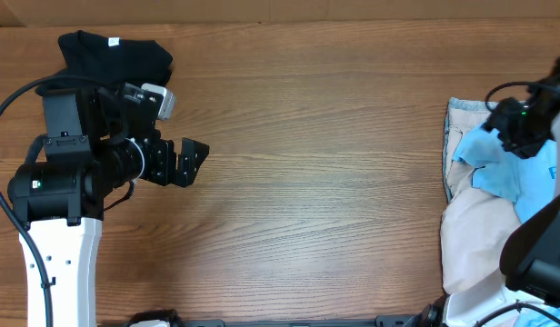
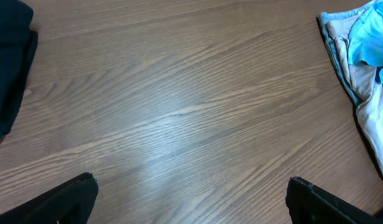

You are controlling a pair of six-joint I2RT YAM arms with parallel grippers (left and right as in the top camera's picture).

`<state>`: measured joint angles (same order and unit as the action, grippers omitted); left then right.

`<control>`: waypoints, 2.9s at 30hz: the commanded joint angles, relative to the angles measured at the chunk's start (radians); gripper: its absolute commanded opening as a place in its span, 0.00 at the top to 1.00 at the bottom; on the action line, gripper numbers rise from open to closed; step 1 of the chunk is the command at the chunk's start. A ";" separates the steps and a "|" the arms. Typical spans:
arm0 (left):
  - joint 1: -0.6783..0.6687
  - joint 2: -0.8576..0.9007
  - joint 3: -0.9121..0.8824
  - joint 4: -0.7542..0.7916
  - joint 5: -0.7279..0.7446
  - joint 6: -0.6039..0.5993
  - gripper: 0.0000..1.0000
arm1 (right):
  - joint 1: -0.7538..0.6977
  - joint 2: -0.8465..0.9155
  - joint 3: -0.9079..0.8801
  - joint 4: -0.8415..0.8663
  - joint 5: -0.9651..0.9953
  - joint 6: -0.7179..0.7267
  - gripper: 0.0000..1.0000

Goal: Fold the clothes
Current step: 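Lower the right gripper and pinch the blue t-shirt on the pile, then drag the blue t-shirt left onto the open table with the right gripper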

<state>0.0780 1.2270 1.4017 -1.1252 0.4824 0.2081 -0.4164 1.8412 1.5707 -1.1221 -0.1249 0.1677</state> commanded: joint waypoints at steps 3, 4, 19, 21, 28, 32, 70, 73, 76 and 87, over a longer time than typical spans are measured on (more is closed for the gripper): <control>-0.006 0.008 0.027 0.005 0.000 -0.014 0.00 | 0.098 0.054 -0.083 0.063 0.148 0.004 0.40; -0.006 0.011 0.027 0.004 0.000 -0.014 0.00 | 0.111 0.070 -0.090 0.066 0.217 0.052 0.36; -0.006 0.111 0.027 -0.043 0.002 -0.014 0.00 | 0.140 0.220 -0.085 0.043 0.279 0.077 0.65; -0.006 0.118 0.027 -0.058 0.002 -0.014 0.00 | 0.139 0.207 -0.083 0.040 0.262 0.075 0.60; -0.006 0.070 0.061 -0.087 0.002 -0.014 0.00 | 0.138 0.132 -0.083 0.047 0.229 0.068 0.65; -0.006 0.018 0.097 -0.093 0.001 -0.013 0.00 | 0.120 0.088 -0.083 0.056 0.229 0.089 0.86; -0.005 -0.032 0.637 -0.154 -0.470 -0.158 0.00 | 0.872 -0.175 0.710 -0.300 -0.123 -0.020 0.96; -0.005 -0.032 0.692 -0.159 -0.484 -0.164 0.00 | 1.136 -0.131 0.706 -0.298 -0.092 -0.028 0.96; -0.005 -0.032 0.725 -0.158 -0.483 -0.173 0.00 | 1.401 -0.058 0.706 -0.303 0.049 -0.042 0.95; -0.006 -0.019 0.729 -0.158 -0.349 -0.150 0.00 | 1.612 0.000 0.725 -0.279 0.365 0.017 0.38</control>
<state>0.0780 1.2003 2.1166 -1.2808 0.0578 0.0505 1.2522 1.8992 2.2612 -1.4063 0.1322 0.1608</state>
